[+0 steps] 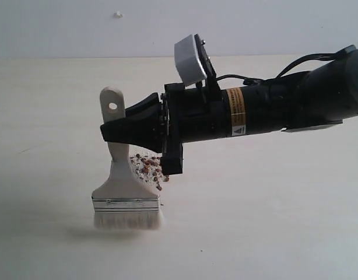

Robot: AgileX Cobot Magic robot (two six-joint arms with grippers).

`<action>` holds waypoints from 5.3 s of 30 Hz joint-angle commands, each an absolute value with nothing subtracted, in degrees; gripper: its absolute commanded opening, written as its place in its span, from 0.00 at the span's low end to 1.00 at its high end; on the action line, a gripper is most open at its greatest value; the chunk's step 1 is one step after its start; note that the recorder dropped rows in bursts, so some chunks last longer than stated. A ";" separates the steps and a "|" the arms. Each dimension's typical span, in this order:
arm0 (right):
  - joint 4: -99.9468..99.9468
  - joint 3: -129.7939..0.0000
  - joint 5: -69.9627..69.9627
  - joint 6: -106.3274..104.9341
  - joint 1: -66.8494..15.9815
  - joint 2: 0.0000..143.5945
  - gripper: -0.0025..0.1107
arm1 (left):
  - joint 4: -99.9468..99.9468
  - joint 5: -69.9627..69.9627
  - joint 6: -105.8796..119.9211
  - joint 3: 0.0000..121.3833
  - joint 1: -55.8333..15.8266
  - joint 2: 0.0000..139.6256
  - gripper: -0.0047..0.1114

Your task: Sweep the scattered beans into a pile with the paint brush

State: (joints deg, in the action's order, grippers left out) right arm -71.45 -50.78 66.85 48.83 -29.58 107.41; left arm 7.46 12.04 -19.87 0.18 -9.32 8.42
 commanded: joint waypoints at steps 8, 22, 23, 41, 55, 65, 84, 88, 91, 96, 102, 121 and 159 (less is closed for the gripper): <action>-68.26 -51.77 65.17 45.23 -29.99 114.75 0.02 | 7.04 12.27 -19.71 0.00 -9.34 8.09 0.04; -64.41 -58.17 50.97 38.53 -29.99 115.24 0.02 | 7.04 12.27 -19.71 0.00 -9.34 8.09 0.04; -64.41 -58.17 51.01 38.43 -29.99 115.24 0.02 | 7.04 12.27 -19.71 0.00 -9.34 8.09 0.04; -64.90 -58.17 56.22 47.11 -29.99 108.61 0.02 | 7.04 12.27 -19.71 0.00 -9.34 8.09 0.04; -9.67 -50.02 49.29 34.25 -38.82 106.96 0.02 | 7.04 12.27 -19.71 0.00 -9.34 8.09 0.04; 46.35 -49.15 62.85 4.29 -60.71 111.10 0.02 | 7.04 12.27 -19.71 0.00 -9.34 8.09 0.04; 52.65 -49.15 69.96 8.68 -63.52 116.16 0.02 | 7.04 12.27 -19.71 0.00 -9.34 8.09 0.04; 53.16 -49.15 69.96 8.68 -63.52 116.28 0.02 | 7.04 12.27 -19.71 0.00 -9.34 8.09 0.04; 55.56 -50.44 68.41 7.56 -63.52 116.28 0.02 | 7.04 12.27 -19.71 0.00 -9.34 8.09 0.04; 57.86 -53.88 67.14 3.67 -63.66 116.90 0.02 | 7.04 12.27 -19.71 0.00 -9.34 8.09 0.04; 58.56 -56.58 66.33 1.71 -63.66 117.00 0.02 | 7.04 12.27 -19.71 0.00 -9.34 8.09 0.04; 67.58 -58.67 69.87 -5.90 -66.36 120.40 0.02 | 7.04 12.27 -19.71 0.00 -9.34 8.09 0.04; 67.89 -58.51 69.70 -10.45 -66.65 113.53 0.02 | 7.04 12.27 -19.71 0.00 -9.34 8.09 0.04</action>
State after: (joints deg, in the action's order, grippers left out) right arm 67.81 -58.33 69.28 -10.00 -66.56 115.29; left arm 7.46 12.04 -19.87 0.18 -9.32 8.42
